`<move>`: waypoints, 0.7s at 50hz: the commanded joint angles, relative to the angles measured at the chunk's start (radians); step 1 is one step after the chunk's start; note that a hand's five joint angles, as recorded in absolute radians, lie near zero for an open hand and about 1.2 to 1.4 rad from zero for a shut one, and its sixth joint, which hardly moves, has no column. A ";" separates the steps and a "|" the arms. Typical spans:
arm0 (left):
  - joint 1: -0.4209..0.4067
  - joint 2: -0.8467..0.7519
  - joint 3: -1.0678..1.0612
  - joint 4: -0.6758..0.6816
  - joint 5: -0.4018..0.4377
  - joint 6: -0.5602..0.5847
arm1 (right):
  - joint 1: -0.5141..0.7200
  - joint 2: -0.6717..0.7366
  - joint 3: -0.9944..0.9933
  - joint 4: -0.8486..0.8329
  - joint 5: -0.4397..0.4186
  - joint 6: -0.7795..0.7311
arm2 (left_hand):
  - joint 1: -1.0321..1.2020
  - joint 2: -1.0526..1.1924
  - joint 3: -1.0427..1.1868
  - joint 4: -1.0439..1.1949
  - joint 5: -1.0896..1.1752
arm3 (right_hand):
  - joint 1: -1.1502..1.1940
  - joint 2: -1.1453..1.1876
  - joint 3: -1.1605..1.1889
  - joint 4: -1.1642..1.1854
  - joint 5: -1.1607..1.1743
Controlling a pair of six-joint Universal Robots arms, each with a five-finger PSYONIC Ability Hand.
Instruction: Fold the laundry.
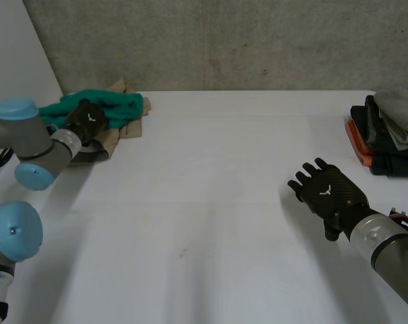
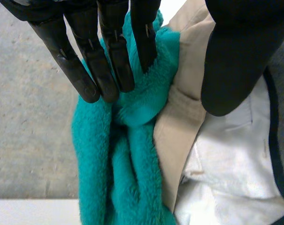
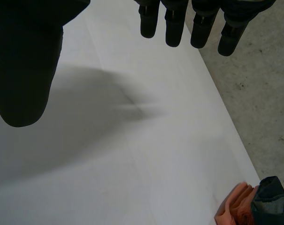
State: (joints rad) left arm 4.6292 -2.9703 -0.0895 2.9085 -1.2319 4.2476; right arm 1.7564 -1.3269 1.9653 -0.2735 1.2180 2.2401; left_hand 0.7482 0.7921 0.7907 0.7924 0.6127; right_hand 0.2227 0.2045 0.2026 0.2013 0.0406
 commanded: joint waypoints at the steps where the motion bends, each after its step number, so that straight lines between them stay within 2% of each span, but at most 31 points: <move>1: -0.004 -0.018 0.022 -0.026 0.012 0.052 | -0.002 0.000 0.001 0.001 0.000 -0.007 | 0.258 0.214 0.215 0.213 0.219 | -0.048 -0.030 -0.028 -0.027 -0.041; 6: -0.004 -0.039 0.073 -0.058 0.011 0.054 | -0.003 0.000 0.001 0.001 0.000 -0.008 | 0.647 0.603 0.605 0.603 0.608 | -0.048 -0.030 -0.028 -0.027 -0.041; 9: -0.016 -0.027 0.071 -0.025 0.000 0.052 | -0.005 0.002 0.000 0.001 0.000 -0.008 | 0.648 0.604 0.606 0.604 0.609 | -0.048 -0.030 -0.028 -0.027 -0.041; 12: -0.029 0.043 -0.008 0.015 -0.049 0.002 | -0.008 0.001 -0.002 -0.001 0.000 -0.010 | 0.648 0.604 0.606 0.604 0.609 | -0.048 -0.030 -0.028 -0.027 -0.041; 14: -0.041 0.135 -0.109 0.041 -0.072 -0.067 | -0.012 -0.003 -0.002 0.001 0.000 -0.008 | 0.648 0.604 0.606 0.604 0.609 | -0.048 -0.030 -0.028 -0.027 -0.041; 20: -0.082 0.414 -0.396 0.078 -0.052 -0.242 | -0.021 -0.009 -0.003 0.001 -0.003 -0.008 | 0.648 0.604 0.606 0.604 0.609 | -0.048 -0.030 -0.028 -0.027 -0.041; 21: -0.093 0.494 -0.486 0.080 -0.044 -0.299 | -0.024 -0.012 -0.003 0.001 -0.006 -0.008 | 0.648 0.604 0.606 0.604 0.609 | -0.048 -0.030 -0.028 -0.027 -0.041; 25: -0.109 0.603 -0.648 0.084 0.018 -0.429 | -0.031 -0.012 -0.005 0.000 -0.015 -0.008 | 0.648 0.604 0.606 0.604 0.609 | -0.048 -0.030 -0.028 -0.027 -0.041; 27: -0.101 0.594 -0.653 0.084 0.032 -0.456 | -0.032 -0.012 -0.005 0.001 -0.018 -0.008 | 0.648 0.604 0.606 0.604 0.609 | -0.048 -0.030 -0.028 -0.027 -0.041; 35: -0.047 0.442 -0.503 0.057 -0.009 -0.371 | -0.021 -0.014 0.000 0.001 -0.023 -0.008 | 0.648 0.604 0.606 0.604 0.609 | -0.048 -0.030 -0.028 -0.027 -0.041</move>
State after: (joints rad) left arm 4.5445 -2.4057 -0.7092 2.9947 -1.2236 3.8150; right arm 1.7266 -1.3396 1.9611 -0.2732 1.1976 2.2321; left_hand 1.1421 1.1915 1.1836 1.1939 1.0117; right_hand 0.2227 0.2045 0.2026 0.2013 0.0406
